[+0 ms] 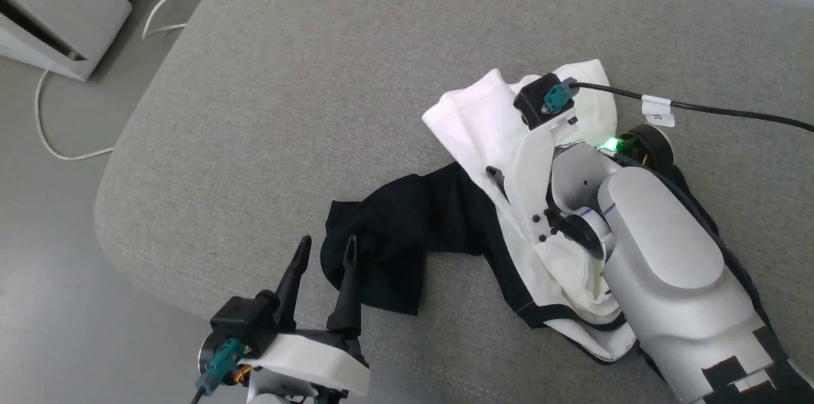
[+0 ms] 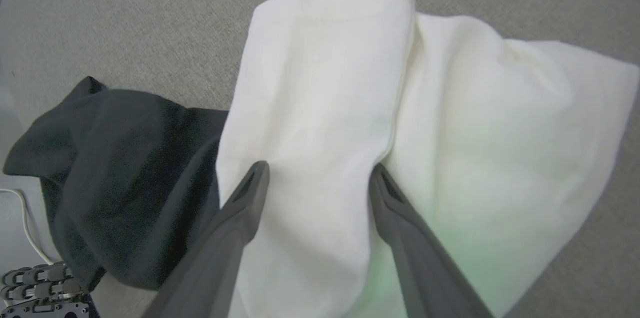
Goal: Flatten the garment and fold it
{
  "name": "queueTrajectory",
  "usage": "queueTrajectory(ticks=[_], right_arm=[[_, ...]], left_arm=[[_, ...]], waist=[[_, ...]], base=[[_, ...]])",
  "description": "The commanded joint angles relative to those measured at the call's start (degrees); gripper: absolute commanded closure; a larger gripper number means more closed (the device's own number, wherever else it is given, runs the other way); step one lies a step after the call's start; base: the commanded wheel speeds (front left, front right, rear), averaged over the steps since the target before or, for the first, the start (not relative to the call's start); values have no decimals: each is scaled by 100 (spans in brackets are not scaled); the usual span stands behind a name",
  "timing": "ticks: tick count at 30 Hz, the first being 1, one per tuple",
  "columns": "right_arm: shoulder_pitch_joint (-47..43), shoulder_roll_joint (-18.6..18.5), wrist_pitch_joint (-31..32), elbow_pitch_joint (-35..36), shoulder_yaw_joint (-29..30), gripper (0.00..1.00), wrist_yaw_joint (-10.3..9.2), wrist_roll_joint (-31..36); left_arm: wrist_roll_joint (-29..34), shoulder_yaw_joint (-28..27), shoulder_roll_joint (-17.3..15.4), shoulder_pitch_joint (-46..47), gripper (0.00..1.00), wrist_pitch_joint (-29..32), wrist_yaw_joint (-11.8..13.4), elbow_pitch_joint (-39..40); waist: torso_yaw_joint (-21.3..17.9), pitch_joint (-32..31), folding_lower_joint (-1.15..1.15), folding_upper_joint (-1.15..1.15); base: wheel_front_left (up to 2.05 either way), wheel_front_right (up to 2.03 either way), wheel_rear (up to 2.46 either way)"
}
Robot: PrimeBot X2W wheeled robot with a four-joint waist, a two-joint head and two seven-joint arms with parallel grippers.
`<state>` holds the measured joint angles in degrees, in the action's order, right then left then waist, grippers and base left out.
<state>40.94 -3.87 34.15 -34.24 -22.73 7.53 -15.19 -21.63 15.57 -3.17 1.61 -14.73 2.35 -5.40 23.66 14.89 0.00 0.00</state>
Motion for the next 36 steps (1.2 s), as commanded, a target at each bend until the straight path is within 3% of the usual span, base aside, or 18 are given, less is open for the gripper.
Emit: queueTrajectory(ticks=[1, 3, 13, 19, 24, 31, 36], right_arm=[[97, 8, -51, -74, 17, 28, -4, 71], [139, 15, -107, -176, 32, 100, -4, 120], [505, 28, -415, -185, -100, 100, -4, -72], [734, -140, -549, -94, 146, 100, -4, -197], [915, -654, -550, 33, 710, 100, -4, -71], [835, -1537, -591, 165, 1913, 100, -4, 612], [666, -1723, -843, 220, 2676, 100, -4, 1094]], left_arm=[[-23, 24, 29, 88, 0, -27, 38, -30], [-43, 38, 29, 101, 0, -27, 48, -42], [-4, -77, 29, 53, 0, -27, 72, -81], [87, -158, 29, -4, 0, -27, 41, -72], [151, -221, 29, -67, 0, -27, 9, -54], [189, -242, 29, -78, 0, -27, -42, -51], [219, -177, 29, 55, 0, -27, -97, -70]], waist=[[30, 16, 0, 0], [48, 26, 0, 0], [-170, -105, 0, 0], [-390, -219, 0, 0], [-538, -216, 0, 0], [-653, -42, 0, 0], [-641, 201, 0, 0]], base=[[0, 0, 0], [0, 0, 0], [0, 0, 0], [0, 0, 0], [0, 0, 0], [0, 0, 0], [0, 0, 0]])
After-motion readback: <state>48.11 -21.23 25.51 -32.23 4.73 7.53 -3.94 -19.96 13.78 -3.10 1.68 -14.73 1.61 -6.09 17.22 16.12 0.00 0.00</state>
